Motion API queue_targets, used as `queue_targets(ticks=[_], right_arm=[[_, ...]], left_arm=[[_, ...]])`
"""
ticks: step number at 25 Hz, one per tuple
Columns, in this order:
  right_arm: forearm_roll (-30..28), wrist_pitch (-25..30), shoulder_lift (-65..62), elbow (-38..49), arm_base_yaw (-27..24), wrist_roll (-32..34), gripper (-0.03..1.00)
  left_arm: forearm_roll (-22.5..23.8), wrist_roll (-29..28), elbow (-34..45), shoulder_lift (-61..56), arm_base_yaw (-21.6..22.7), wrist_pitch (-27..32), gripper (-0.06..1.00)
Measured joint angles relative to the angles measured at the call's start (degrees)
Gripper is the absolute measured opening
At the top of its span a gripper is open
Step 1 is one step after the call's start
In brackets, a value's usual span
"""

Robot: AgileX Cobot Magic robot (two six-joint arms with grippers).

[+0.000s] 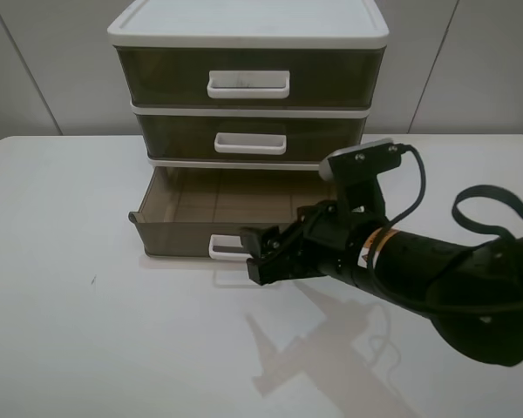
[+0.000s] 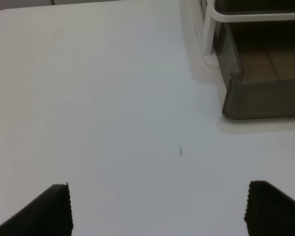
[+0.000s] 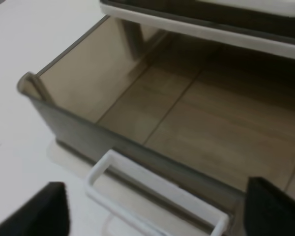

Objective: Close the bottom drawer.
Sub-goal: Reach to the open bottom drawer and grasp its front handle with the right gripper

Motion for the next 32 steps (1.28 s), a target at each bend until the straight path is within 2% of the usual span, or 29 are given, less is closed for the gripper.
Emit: queue_targets(ticks=[3, 5, 7, 10, 13, 32], right_arm=[[2.2, -2.0, 2.6, 0.0, 0.0, 0.0, 0.24], [1.9, -4.0, 4.4, 0.0, 0.0, 0.0, 0.10], [0.6, -8.8, 7.5, -0.1, 0.6, 0.0, 0.04], [0.7, -14.1, 10.7, -0.2, 1.3, 0.0, 0.03], [2.5, -16.7, 13.9, -1.2, 1.3, 0.0, 0.03], [2.3, -17.6, 23.3, -8.4, 1.3, 0.0, 0.02]], left_arm=[[0.0, 0.0, 0.0, 0.0, 0.0, 0.0, 0.72], [0.0, 0.0, 0.0, 0.0, 0.0, 0.0, 0.72], [0.0, 0.0, 0.0, 0.0, 0.0, 0.0, 0.72], [0.0, 0.0, 0.0, 0.0, 0.0, 0.0, 0.72], [0.0, 0.0, 0.0, 0.0, 0.0, 0.0, 0.72], [0.0, 0.0, 0.0, 0.0, 0.0, 0.0, 0.72]])
